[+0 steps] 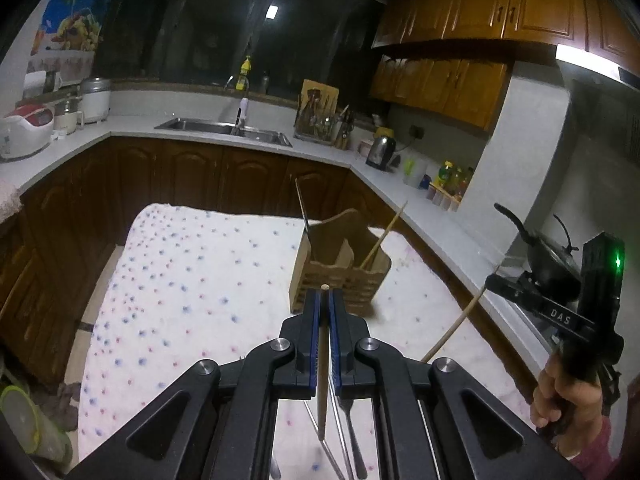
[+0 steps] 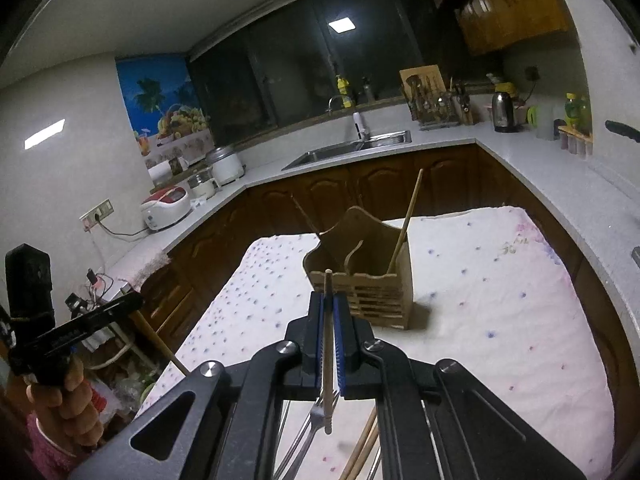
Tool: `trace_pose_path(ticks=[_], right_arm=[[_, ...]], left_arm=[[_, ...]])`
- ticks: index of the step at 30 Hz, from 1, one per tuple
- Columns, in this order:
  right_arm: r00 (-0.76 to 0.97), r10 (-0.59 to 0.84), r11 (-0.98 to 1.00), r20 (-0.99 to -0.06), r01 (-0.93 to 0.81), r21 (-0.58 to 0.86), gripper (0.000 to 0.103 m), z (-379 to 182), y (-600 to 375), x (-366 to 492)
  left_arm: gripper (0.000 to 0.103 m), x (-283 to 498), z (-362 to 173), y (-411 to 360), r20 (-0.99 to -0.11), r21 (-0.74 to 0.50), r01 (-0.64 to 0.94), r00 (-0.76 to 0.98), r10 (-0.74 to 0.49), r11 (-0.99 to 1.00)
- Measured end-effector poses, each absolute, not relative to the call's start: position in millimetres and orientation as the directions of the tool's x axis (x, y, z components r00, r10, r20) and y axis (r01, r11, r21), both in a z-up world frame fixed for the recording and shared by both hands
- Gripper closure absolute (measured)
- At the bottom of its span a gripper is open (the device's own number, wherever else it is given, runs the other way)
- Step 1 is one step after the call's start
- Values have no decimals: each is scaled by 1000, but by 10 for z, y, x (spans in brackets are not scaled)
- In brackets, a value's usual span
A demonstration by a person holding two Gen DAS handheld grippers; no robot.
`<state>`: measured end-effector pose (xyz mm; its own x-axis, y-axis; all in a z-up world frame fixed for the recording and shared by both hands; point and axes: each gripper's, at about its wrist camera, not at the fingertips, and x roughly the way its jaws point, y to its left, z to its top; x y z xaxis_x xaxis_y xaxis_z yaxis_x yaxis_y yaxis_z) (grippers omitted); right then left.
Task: Organize utensils
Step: 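Lift both wooden chopsticks and carry them over the wooden holder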
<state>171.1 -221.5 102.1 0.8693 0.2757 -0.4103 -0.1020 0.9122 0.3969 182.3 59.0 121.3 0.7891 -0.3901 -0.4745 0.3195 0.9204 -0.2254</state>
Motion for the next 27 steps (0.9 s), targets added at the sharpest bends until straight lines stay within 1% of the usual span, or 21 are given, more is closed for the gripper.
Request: trace_pose_path(ticks=[7, 14, 18, 21, 27], right_arm=[[909, 227, 910, -351, -70, 408, 98, 1154, -2400, 1754], [946, 168, 913, -276, -44, 405, 98, 1428, -2621, 1930], [964, 134, 914, -231, -30, 405, 98, 1594, -2746, 2113], [971, 119, 912, -207, -24, 410, 98, 1711, -2835, 2319], [978, 74, 921, -194, 7, 389, 98, 1787, -2922, 2699]], left_arm=[[100, 1983, 1313, 579, -413, -225, 308, 829, -376, 924], [100, 2239, 1472, 566, -323, -243, 308, 868, -377, 920], [100, 2467, 1550, 545, -258, -267, 316, 887, -384, 910], [100, 2698, 1571, 473, -228, -267, 319, 896, -381, 909], [100, 3229, 1366, 274, -195, -249, 297, 917, -348, 922]])
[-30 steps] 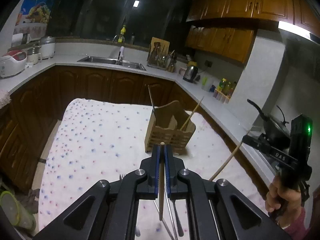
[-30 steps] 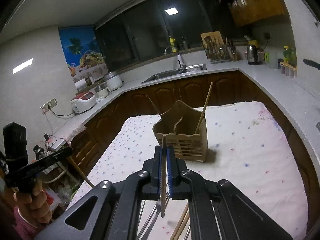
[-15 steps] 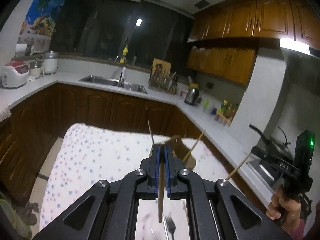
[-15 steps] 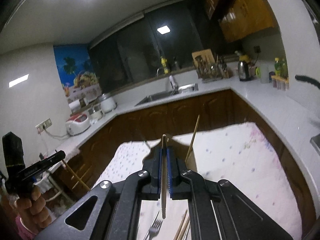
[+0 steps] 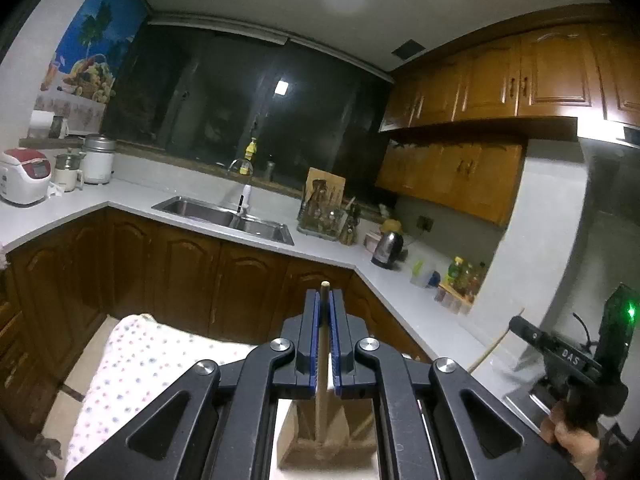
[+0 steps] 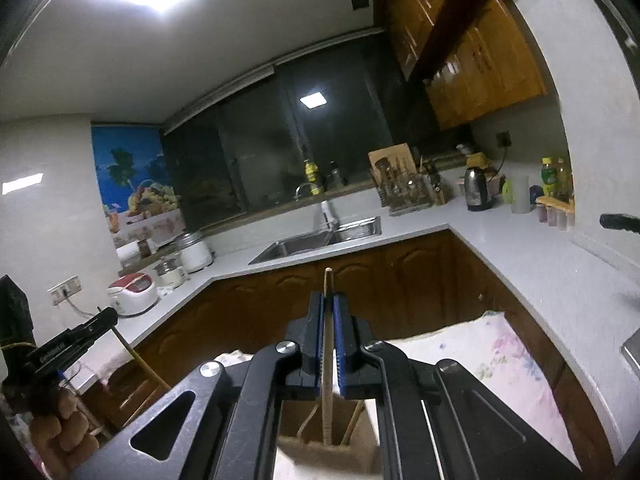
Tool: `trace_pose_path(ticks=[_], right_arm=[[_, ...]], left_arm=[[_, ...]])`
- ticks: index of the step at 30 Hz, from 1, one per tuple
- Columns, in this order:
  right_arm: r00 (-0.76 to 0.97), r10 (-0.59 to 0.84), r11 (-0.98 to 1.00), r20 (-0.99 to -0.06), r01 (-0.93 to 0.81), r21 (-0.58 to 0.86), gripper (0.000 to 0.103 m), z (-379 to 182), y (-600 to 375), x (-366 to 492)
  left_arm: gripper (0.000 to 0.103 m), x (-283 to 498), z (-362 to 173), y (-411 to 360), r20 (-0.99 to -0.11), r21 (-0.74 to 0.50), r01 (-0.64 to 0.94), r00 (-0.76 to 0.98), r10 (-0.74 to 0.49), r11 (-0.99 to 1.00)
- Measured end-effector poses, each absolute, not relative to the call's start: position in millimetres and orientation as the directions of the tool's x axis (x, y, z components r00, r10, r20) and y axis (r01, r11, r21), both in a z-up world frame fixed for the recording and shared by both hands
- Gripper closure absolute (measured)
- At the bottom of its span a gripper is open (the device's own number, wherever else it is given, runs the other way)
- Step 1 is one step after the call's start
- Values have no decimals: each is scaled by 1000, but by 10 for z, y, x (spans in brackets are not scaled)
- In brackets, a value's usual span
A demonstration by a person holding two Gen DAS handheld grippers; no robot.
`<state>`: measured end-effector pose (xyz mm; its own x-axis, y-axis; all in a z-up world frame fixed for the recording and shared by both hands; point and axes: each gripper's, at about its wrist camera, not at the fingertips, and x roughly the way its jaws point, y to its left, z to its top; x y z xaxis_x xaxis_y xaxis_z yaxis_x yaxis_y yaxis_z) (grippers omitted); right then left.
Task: Organize utensils
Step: 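Lift both wooden chopsticks and carry them over the wooden holder, then open both tools to drop the wooden chopsticks into the holder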
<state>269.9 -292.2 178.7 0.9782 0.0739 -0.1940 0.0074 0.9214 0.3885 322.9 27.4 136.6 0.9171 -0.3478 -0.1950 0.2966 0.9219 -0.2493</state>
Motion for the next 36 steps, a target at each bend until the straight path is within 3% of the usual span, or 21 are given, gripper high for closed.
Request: trace_pose_path(ticks=[5, 18, 36], right_arm=[[975, 57, 921, -216, 32, 388, 98, 1601, -2976, 2973], [941, 115, 878, -319, 54, 475, 98, 727, -2986, 3386], [916, 138, 887, -376, 55, 458, 97, 643, -2903, 3453]], left_arm=[[100, 3631, 1005, 58, -207, -260, 283, 917, -340, 923], [100, 4372, 202, -226, -343, -292, 224, 883, -321, 930], [100, 4370, 442, -160, -389, -260, 232, 863, -322, 937]])
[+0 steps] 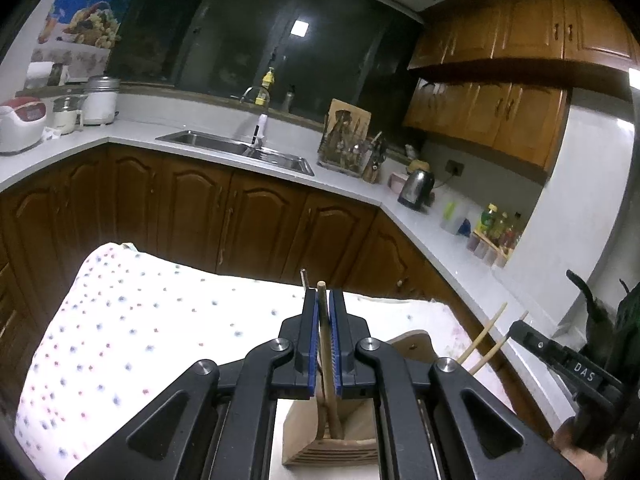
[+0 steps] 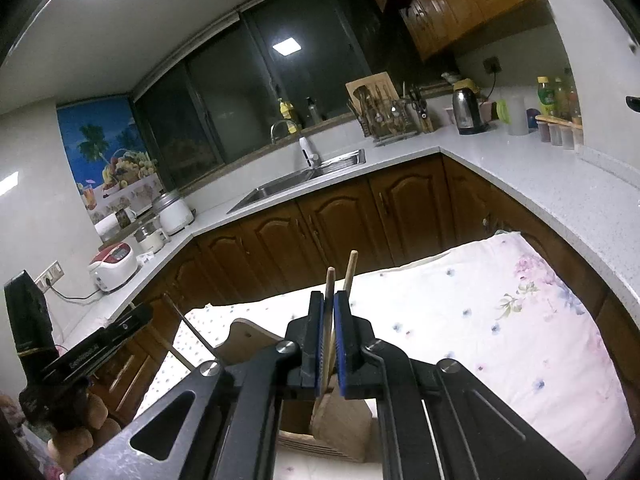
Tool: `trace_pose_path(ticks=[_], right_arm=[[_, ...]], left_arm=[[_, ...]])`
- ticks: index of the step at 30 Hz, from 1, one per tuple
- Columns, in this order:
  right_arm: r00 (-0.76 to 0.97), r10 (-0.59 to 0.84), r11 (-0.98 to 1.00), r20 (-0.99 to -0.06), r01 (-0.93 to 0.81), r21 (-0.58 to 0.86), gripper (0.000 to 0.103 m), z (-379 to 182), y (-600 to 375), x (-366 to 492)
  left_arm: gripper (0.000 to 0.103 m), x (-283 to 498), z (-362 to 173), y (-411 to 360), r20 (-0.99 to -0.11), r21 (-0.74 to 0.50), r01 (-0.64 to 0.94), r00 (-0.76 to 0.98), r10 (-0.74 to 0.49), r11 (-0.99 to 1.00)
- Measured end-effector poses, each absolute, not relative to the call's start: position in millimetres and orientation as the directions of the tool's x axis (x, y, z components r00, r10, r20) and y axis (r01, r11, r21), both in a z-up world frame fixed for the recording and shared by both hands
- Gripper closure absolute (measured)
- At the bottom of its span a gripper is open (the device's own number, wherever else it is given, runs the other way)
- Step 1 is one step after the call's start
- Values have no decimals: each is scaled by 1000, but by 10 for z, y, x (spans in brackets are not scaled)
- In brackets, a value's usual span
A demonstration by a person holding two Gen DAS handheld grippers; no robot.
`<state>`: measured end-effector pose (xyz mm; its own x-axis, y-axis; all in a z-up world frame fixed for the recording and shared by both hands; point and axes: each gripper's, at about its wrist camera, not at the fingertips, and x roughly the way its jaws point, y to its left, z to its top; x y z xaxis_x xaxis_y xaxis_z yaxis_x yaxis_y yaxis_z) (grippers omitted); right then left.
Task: Organize utensils
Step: 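Open both tools to drop the wooden chopsticks into the holder, then move both open tools back over the remaining utensils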
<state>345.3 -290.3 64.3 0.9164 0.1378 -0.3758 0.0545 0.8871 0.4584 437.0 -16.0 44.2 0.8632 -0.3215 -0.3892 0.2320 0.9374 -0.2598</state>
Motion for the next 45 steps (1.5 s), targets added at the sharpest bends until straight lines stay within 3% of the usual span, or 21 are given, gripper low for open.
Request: trace_pose_path(ticks=[2, 3, 4, 6, 7, 9, 11, 13, 18, 21, 45], right_arm=[[915, 149, 883, -374, 48, 468, 92, 625, -2910, 3457], [914, 158, 878, -374, 43, 477, 90, 614, -2914, 3455], [913, 162, 873, -375, 44, 485, 83, 605, -2918, 3449], [914, 171, 862, -367, 42, 506, 62, 581, -2942, 3416], [917, 173, 858, -360, 39, 512, 52, 581, -2947, 3389], [926, 164, 860, -341, 35, 509, 46, 608, -2950, 3302], [932, 165, 855, -323, 28, 518, 32, 631, -2958, 3208], [938, 163, 848, -307, 25, 529, 25, 647, -2974, 3116], [942, 171, 836, -287, 15, 548, 5, 656, -2982, 2856], [937, 181, 838, -298, 11, 546, 5, 629, -2945, 2685], [874, 166, 893, -456, 63, 446, 5, 246, -2552, 1428]], left_arm=[[96, 4385, 453, -158, -402, -264, 233, 855, -327, 936], [87, 4398, 459, -150, -409, -268, 233, 851, -329, 935], [69, 4412, 469, -144, -411, -270, 225, 852, -323, 936], [48, 4399, 486, -108, -406, -274, 207, 860, -308, 939], [46, 4391, 498, -106, -402, -275, 206, 863, -307, 939], [42, 4371, 514, -77, -407, -284, 205, 859, -311, 937], [39, 4310, 532, -48, -401, -289, 203, 862, -311, 936], [29, 4212, 526, -10, -396, -295, 196, 866, -306, 935], [16, 3841, 503, 180, -400, -310, 156, 874, -277, 938], [10, 3608, 478, 310, -417, -310, 132, 871, -259, 941], [9, 1938, 439, 527, -603, -230, 79, 771, -206, 970]])
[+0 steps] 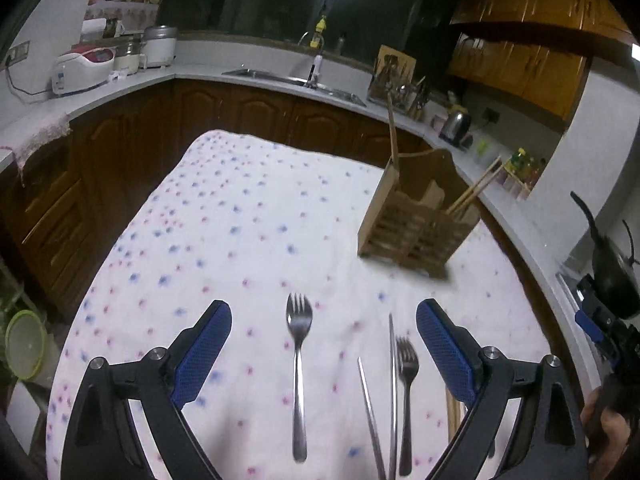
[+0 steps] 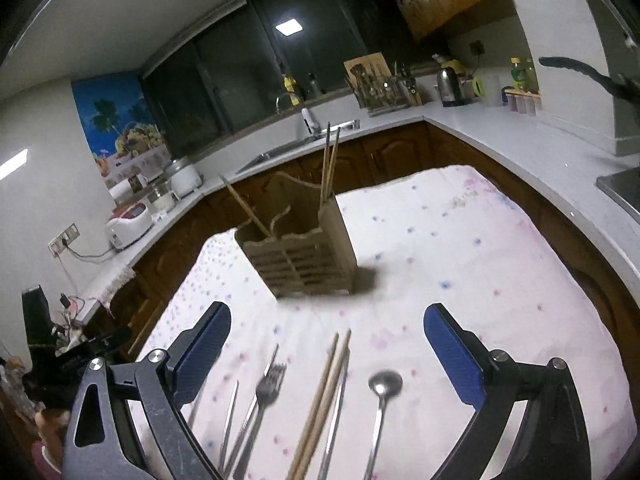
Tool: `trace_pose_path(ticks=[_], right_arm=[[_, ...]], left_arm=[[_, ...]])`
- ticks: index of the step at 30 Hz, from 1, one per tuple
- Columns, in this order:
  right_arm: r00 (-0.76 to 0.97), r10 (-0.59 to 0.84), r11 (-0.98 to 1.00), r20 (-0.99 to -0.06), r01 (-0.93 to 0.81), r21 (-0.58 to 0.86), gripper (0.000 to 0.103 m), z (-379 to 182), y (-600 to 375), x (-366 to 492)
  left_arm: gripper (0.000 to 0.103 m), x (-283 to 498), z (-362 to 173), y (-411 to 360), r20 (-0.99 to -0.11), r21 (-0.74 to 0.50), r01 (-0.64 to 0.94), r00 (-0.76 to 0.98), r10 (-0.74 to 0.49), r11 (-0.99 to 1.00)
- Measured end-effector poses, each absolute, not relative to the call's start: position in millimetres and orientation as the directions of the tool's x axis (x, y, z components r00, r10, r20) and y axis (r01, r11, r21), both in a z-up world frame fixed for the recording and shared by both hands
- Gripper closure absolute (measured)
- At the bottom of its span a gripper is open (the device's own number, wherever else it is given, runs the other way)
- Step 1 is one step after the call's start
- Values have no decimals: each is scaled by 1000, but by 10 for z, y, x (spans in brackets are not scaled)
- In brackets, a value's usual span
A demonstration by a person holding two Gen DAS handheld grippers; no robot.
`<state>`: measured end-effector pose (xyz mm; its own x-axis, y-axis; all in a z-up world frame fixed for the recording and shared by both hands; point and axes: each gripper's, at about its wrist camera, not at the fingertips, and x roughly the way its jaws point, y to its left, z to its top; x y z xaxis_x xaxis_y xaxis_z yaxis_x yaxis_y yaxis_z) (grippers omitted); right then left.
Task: Organize utensils
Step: 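Move both open tools back over the remaining utensils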
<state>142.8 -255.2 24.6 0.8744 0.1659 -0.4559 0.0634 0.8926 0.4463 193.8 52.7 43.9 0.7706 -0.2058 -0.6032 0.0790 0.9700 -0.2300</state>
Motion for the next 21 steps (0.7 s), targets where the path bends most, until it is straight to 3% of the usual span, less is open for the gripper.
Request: trace_pose_path(ticks=[21], right_arm=[[826, 169, 918, -537, 67, 392, 5, -62, -2328, 1270]], left_arm=[[9, 1800, 296, 330, -697, -146, 92, 697, -168, 985]])
